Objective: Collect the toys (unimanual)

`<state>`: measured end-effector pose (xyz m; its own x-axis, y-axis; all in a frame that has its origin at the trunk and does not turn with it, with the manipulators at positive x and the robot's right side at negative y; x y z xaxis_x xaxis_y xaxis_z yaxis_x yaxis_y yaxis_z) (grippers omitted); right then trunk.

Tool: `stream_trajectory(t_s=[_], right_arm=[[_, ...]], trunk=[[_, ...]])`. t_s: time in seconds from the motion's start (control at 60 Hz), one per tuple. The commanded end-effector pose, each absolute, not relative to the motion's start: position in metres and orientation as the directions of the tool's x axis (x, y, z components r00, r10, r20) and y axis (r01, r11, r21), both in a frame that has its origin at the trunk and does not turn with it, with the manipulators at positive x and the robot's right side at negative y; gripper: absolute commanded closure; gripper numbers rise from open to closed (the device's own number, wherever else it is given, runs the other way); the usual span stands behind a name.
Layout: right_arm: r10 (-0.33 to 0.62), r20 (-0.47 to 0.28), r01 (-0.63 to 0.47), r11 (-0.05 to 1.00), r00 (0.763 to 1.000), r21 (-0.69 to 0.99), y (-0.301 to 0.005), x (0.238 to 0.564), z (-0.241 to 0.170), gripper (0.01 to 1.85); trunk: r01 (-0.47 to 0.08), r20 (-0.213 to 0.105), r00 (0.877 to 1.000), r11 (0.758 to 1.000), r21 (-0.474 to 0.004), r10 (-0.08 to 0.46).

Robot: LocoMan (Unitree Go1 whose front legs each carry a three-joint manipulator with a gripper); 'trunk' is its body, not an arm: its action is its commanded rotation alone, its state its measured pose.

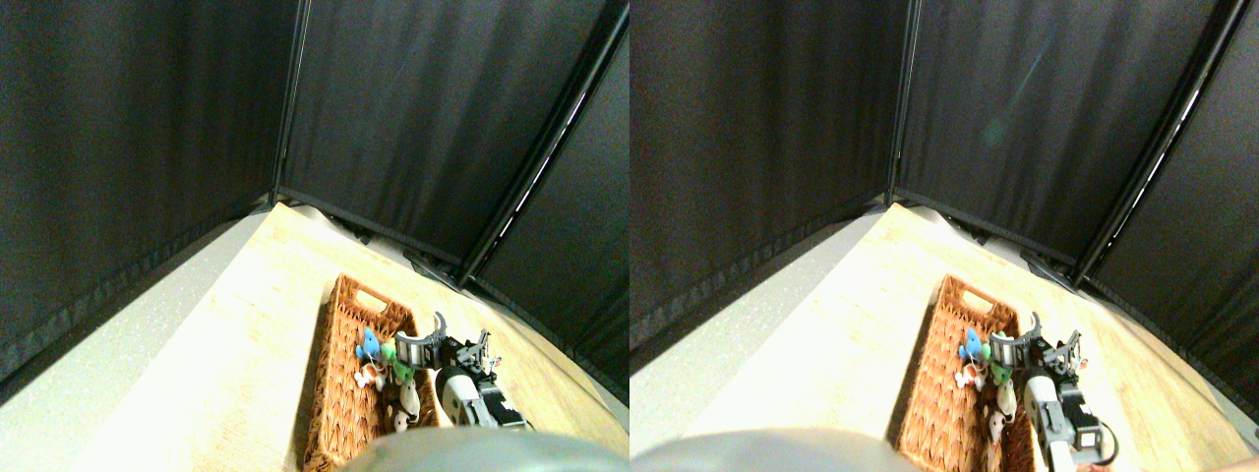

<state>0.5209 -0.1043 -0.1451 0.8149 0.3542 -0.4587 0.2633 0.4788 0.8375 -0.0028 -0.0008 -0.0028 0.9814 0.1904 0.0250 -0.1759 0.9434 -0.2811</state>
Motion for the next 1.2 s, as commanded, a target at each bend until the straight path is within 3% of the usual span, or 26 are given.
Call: stream_trajectory(t_s=[0.017,0.133,0.233,0.25,0.333,0.433,0.467,0.55,0.733,0.917,0.983,1.133,1.2], right_arm=[[0.366,-0.405,0.214,0.462,0.838,0.861,-0.105,0.529,-0.139,0.82],[0.339,-0.401,0.227,0.452,0.851,0.863,-0.111,0.534,-0.141,0.92],[0.298,-0.369,0.217,0.439,0.88,0.872,-0.124,0.536,-0.142,1.1],[0.281,-0.346,0.204,0.434,0.895,0.878,-0.135,0.536,-0.142,1.19],[0.204,-0.316,0.203,0.436,0.926,0.877,-0.155,0.532,-0.14,1.24],[0.168,-0.285,0.194,0.416,0.944,0.888,-0.18,0.532,-0.137,1.28],[0.112,-0.262,0.19,0.435,0.959,0.88,-0.193,0.531,-0.134,1.22],[0.058,-0.204,0.153,0.475,0.977,0.867,-0.216,0.528,-0.124,1.27],[0.077,-0.197,0.144,0.444,0.977,0.885,-0.24,0.517,-0.116,1.18],[-0.002,-0.198,0.177,0.455,0.98,0.873,-0.255,0.492,-0.131,1.2],[-0.016,-0.221,0.208,0.41,0.975,0.888,-0.259,0.482,-0.138,1.18],[-0.004,-0.233,0.214,0.405,0.973,0.889,-0.262,0.467,-0.15,1.01],[-0.023,-0.253,0.245,0.349,0.967,0.905,-0.264,0.456,-0.156,0.98]], trunk=[[-0.182,0.013,0.981,0.943,-0.278,0.193],[-0.171,0.008,0.984,0.949,-0.265,0.18],[-0.156,0.005,0.987,0.956,-0.248,0.163],[-0.152,0.004,0.987,0.958,-0.244,0.158],[-0.133,0.002,0.991,0.965,-0.226,0.137],[-0.105,0.0,0.994,0.973,-0.203,0.108],[-0.098,0.001,0.995,0.976,-0.197,0.1],[-0.074,-0.002,0.997,0.982,-0.175,0.075],[-0.031,-0.008,1.0,0.988,-0.15,0.03],[-0.003,-0.022,1.0,0.991,-0.135,0.0],[0.008,-0.032,0.999,0.991,-0.131,-0.013],[0.027,-0.043,0.999,0.992,-0.122,-0.032],[0.038,-0.049,0.998,0.992,-0.119,-0.044]])
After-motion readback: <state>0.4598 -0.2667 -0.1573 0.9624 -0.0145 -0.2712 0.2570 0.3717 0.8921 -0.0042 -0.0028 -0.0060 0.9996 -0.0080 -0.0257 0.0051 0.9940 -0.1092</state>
